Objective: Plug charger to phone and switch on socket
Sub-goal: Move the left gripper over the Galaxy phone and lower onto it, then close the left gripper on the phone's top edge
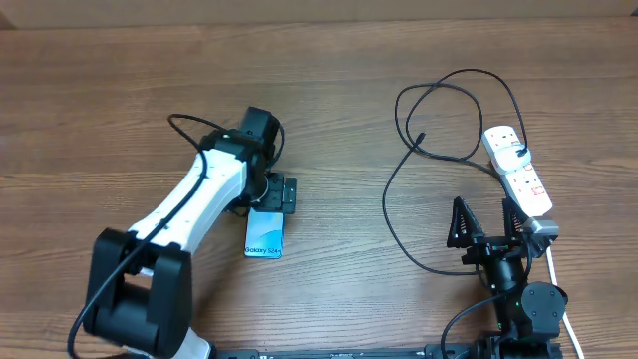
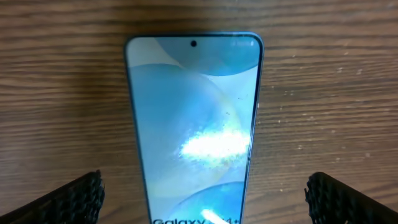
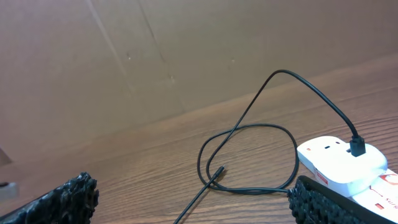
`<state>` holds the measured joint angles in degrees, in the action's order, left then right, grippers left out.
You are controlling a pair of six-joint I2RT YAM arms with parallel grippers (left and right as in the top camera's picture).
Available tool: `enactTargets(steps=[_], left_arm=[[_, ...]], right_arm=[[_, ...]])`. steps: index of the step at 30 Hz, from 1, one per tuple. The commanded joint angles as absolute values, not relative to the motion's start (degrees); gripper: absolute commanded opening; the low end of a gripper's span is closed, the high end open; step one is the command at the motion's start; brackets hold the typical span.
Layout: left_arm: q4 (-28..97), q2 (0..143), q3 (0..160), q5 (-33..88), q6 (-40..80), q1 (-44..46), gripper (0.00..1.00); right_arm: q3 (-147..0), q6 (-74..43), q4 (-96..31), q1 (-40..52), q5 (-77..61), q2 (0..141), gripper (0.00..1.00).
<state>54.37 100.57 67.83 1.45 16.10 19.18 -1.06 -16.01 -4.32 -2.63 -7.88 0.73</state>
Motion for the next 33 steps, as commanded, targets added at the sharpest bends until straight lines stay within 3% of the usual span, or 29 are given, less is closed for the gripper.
enactTargets(steps=[1,27,33], left_arm=[[54.4,104.3,67.5,0.6,15.5,19.7,1.0],[55.3,114.3,67.5,1.1,16.3,19.6,1.0],[55.4,114.3,67.5,1.1,16.4,19.6,0.81]], right_arm=[[-0.4,-15.6,-4.0,-2.7,-7.3,0.2,1.0],[-0.4,-15.6,-4.0,-2.7,-7.3,0.2,1.0],[-0.4,-15.6,-4.0,-2.7,-7.3,0.2,1.0]])
